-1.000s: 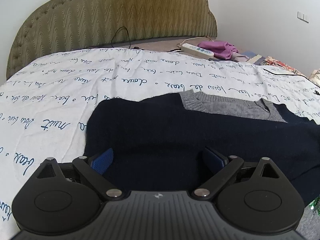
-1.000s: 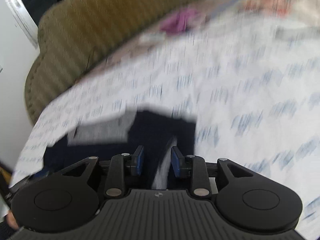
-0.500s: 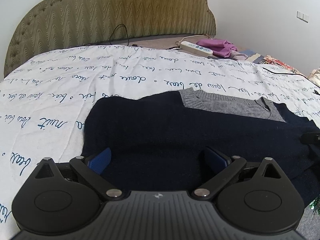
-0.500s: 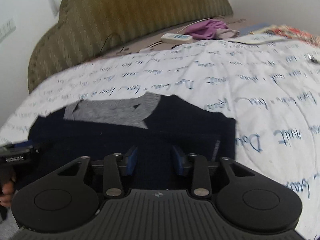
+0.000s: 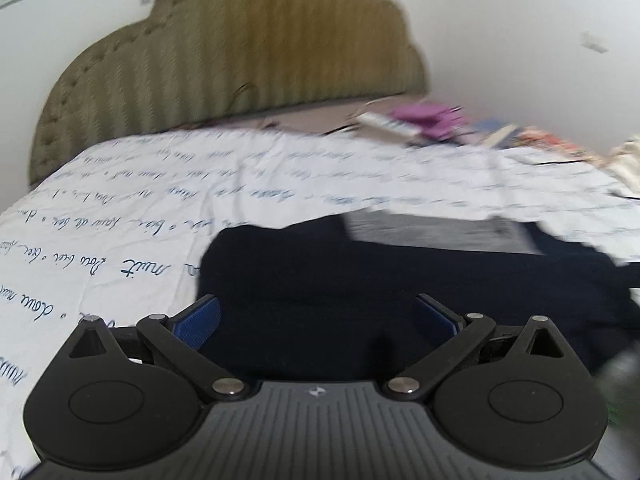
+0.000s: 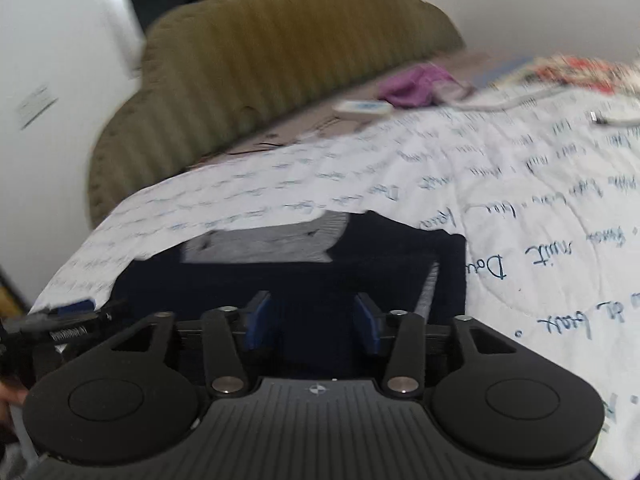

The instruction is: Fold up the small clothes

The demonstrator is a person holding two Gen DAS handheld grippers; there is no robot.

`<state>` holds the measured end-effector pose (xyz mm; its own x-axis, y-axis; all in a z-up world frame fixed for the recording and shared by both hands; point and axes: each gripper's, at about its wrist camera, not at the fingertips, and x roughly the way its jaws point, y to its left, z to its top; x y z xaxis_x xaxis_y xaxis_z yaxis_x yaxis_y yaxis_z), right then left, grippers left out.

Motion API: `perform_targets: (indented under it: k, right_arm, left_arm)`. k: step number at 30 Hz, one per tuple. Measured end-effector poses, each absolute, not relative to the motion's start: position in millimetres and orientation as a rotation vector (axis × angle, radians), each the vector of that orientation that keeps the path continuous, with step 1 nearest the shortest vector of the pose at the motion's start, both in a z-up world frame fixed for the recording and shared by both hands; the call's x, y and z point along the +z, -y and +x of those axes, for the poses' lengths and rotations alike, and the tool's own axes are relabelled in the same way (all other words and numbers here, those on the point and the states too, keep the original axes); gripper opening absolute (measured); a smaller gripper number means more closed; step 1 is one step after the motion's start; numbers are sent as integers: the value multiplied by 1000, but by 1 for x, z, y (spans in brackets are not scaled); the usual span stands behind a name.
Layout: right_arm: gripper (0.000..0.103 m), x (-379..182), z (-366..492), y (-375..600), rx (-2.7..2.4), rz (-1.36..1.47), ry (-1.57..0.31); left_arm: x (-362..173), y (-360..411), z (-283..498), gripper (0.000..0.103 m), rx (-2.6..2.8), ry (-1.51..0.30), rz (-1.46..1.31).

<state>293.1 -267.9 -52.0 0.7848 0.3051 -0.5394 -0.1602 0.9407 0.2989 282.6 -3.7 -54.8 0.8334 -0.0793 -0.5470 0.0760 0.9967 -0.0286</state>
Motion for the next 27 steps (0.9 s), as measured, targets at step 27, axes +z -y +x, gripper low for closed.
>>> perform_targets:
  k: [27]
  right_arm:
    - [69,-95,68,250,408,11,-748]
  left_arm:
    - [-81,-18,63,103,-282,-766,16]
